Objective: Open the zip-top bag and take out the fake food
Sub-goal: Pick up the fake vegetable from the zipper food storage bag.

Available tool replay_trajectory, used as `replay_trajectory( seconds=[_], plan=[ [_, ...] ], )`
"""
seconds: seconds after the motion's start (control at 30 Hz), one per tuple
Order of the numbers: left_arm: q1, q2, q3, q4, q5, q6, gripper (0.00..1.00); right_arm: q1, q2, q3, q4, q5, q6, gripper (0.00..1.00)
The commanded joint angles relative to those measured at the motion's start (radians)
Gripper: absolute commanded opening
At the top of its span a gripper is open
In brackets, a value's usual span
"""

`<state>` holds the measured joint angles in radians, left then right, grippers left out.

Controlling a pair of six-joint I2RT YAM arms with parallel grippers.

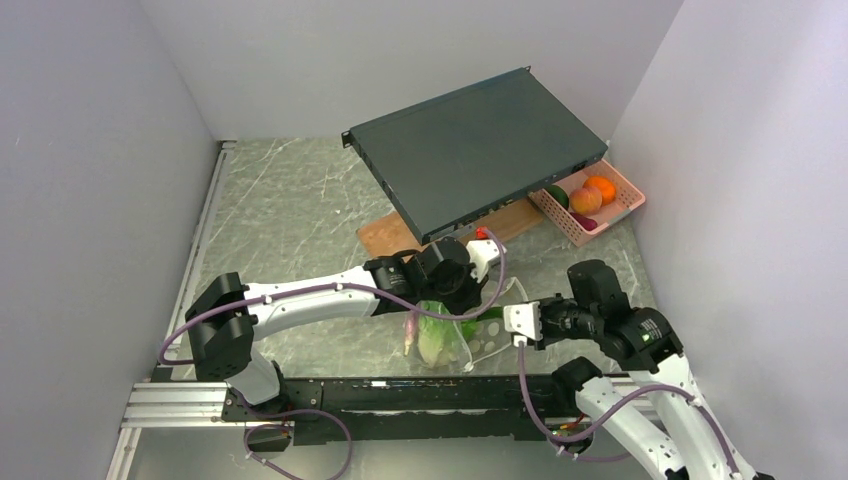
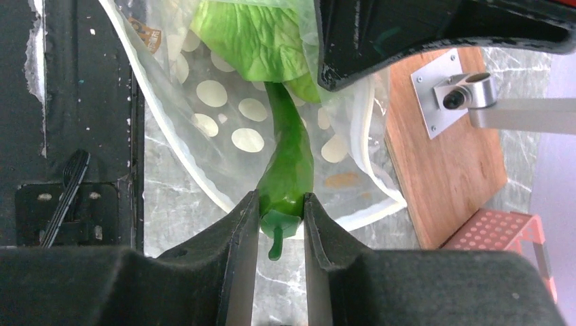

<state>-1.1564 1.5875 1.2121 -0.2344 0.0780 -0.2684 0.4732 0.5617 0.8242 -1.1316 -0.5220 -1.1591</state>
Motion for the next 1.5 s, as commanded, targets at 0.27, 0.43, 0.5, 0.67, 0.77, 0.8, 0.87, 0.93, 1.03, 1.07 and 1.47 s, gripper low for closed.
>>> replay_trajectory(
  seconds=[0.27, 0.43, 0.5, 0.67, 0.77, 0.8, 0.87, 0.93, 1.03, 1.07, 1.47],
  plan=[
    [0.024, -0.046, -0.005, -0.032, -0.075, -0.049, 0.0, -0.022, -0.012, 0.133, -0.1, 0.067, 0.092, 0.0],
    [0.032, -0.044, -0.016, -0.034, -0.075, -0.067, 0.0, -0.03, -0.006, 0.203, -0.107, 0.112, 0.129, 0.0],
    [0.036, -0.044, -0.019, -0.036, -0.075, -0.072, 0.0, -0.034, -0.001, 0.234, -0.115, 0.125, 0.131, 0.0],
    [0.046, -0.045, -0.022, -0.042, -0.075, -0.085, 0.0, -0.053, 0.004, 0.305, -0.144, 0.135, 0.145, 0.0],
    [0.051, -0.047, -0.022, -0.047, -0.102, -0.09, 0.0, -0.055, -0.001, 0.332, -0.191, 0.146, 0.137, 0.0],
    [0.053, -0.048, -0.022, -0.05, -0.108, -0.093, 0.0, -0.055, -0.006, 0.338, -0.202, 0.157, 0.143, 0.0],
    [0.056, -0.05, -0.024, -0.049, -0.11, -0.098, 0.0, -0.056, -0.013, 0.355, -0.233, 0.178, 0.143, 0.0],
    [0.058, -0.05, -0.026, -0.045, -0.108, -0.101, 0.0, -0.057, -0.022, 0.376, -0.242, 0.198, 0.152, 0.0],
    [0.061, -0.048, -0.026, -0.042, -0.104, -0.103, 0.0, -0.061, -0.029, 0.416, -0.24, 0.213, 0.181, 0.0],
    [0.061, -0.047, -0.026, -0.042, -0.102, -0.103, 0.0, -0.069, -0.029, 0.428, -0.241, 0.216, 0.186, 0.0],
    [0.061, -0.052, -0.03, -0.03, -0.088, -0.1, 0.0, -0.172, -0.064, 0.43, -0.14, 0.284, 0.285, 0.0]
  ],
)
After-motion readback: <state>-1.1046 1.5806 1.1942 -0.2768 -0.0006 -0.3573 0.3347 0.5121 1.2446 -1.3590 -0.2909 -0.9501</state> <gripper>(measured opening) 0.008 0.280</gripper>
